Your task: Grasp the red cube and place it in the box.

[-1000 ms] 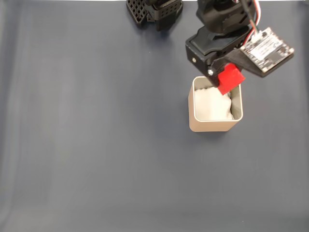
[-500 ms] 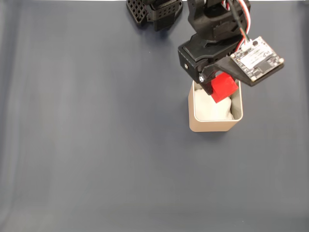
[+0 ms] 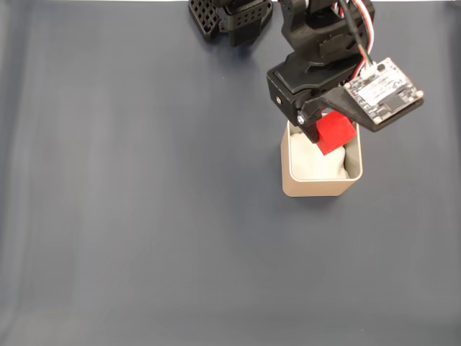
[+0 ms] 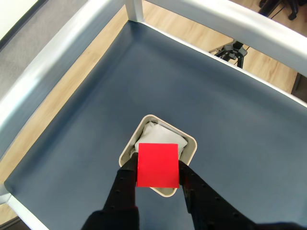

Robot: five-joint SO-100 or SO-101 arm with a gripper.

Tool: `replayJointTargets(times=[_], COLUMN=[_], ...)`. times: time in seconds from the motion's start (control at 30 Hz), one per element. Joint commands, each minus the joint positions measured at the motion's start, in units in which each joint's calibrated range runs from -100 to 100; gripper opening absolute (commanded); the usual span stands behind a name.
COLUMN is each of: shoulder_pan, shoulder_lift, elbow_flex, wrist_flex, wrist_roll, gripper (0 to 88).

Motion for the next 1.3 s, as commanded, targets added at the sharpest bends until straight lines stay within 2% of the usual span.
replayJointTargets(times=[0.0, 0.13, 0.27, 0.97, 1.07, 1.27], shoulder_pan=[-0.51, -0.44, -0.44, -0.44, -0.30, 1.33], shoulder_lift=[-1.06, -1.84, -2.53, -3.05, -3.22, -4.18], elbow_flex=[-0.63, 0.65, 1.19, 1.38, 1.47, 2.20], wrist_flex=[-0.80, -0.64, -0.39, -0.39, -0.31, -0.88], wrist_roll=[-0.49, -0.68, -0.29, 0.00, -0.54, -3.91], gripper=[25.6, 36.6, 42.0, 44.4, 38.9, 14.5])
